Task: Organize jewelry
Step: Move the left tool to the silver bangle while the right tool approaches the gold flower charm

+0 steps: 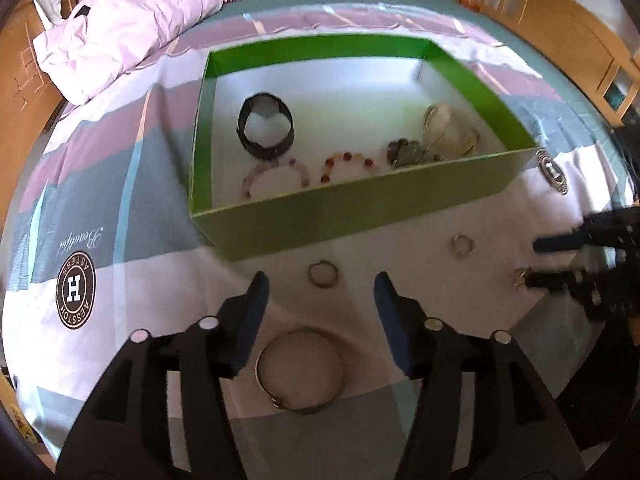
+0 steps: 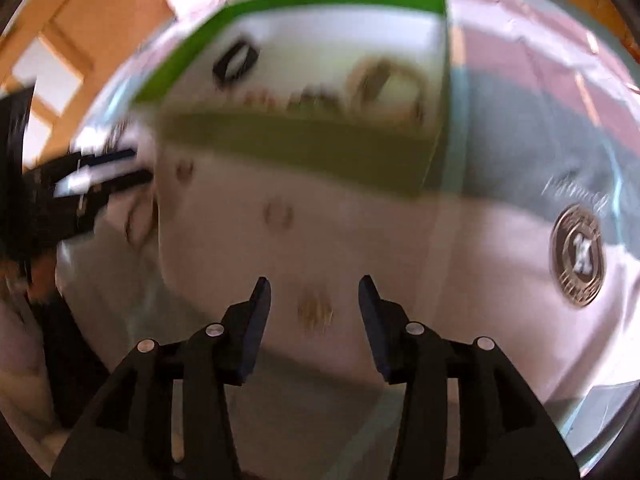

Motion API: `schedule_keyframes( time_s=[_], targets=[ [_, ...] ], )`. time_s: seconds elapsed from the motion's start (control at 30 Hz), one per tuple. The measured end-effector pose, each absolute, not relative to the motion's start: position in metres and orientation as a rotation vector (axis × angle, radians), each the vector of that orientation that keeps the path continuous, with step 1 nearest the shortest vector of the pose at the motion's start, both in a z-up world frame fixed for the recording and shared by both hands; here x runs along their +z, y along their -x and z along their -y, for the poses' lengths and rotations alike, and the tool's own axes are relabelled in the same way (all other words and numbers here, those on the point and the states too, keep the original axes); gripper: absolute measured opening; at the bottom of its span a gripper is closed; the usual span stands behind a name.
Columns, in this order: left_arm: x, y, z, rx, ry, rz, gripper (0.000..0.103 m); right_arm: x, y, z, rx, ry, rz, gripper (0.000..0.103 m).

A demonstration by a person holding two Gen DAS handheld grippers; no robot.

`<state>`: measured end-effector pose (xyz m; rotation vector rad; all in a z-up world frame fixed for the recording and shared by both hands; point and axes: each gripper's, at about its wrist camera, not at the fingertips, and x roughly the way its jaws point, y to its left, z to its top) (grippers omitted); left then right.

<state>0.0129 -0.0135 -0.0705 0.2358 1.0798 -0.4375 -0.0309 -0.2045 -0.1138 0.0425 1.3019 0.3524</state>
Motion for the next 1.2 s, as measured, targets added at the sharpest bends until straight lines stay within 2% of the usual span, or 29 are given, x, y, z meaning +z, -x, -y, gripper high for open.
schedule_keyframes(
  time_s=[0.1, 0.13, 0.17, 0.37, 0.43, 0.5, 0.53, 0.67, 0.8, 0.93, 1.1, 1.13, 1.2],
  targets=[
    [-0.073, -0.016, 0.009, -0.423, -0.229, -1.097, 0.061, -0.122, 0.036, 0.193, 0.373, 0.011, -1.331, 0.043],
    [-0.074, -0.016, 0.008, -0.416, -0.229, -1.103, 0.062, -0.124, 0.036, 0.190, 0.376, 0.020, -1.340, 0.035],
    [-0.076, -0.017, 0.007, -0.405, -0.230, -1.111, 0.062, -0.127, 0.036, 0.188, 0.378, 0.027, -1.350, 0.016],
    [-0.085, -0.016, 0.013, -0.417, -0.267, -1.138, 0.066, -0.113, 0.020, 0.191, 0.350, -0.038, -1.209, 0.014],
    [-0.088, -0.014, 0.018, -0.426, -0.297, -1.143, 0.068, -0.105, 0.014, 0.197, 0.319, -0.084, -1.152, 0.021],
    [-0.090, -0.011, 0.020, -0.430, -0.322, -1.146, 0.069, -0.102, 0.008, 0.205, 0.294, -0.122, -1.141, 0.051],
    [-0.089, -0.009, 0.018, -0.434, -0.321, -1.147, 0.070, -0.100, 0.006, 0.209, 0.280, -0.133, -1.131, 0.053],
    [-0.086, 0.000, 0.010, -0.454, -0.295, -1.153, 0.080, -0.105, 0.000, 0.230, 0.212, -0.212, -1.139, 0.053],
    [-0.097, 0.006, 0.010, -0.420, -0.345, -1.190, 0.083, -0.110, -0.001, 0.242, 0.191, -0.295, -1.173, 0.053],
    [-0.111, 0.009, 0.009, -0.376, -0.406, -1.241, 0.087, -0.111, -0.004, 0.234, 0.194, -0.257, -1.186, 0.054],
    [-0.115, 0.004, 0.000, -0.367, -0.355, -1.274, 0.091, -0.113, -0.001, 0.229, 0.210, -0.222, -1.201, 0.056],
    [-0.116, 0.004, -0.002, -0.369, -0.348, -1.273, 0.087, -0.114, -0.001, 0.229, 0.212, -0.217, -1.203, 0.056],
    [-0.112, 0.004, -0.002, -0.388, -0.323, -1.261, 0.071, -0.115, -0.001, 0.227, 0.213, -0.213, -1.201, 0.056]
  ],
)
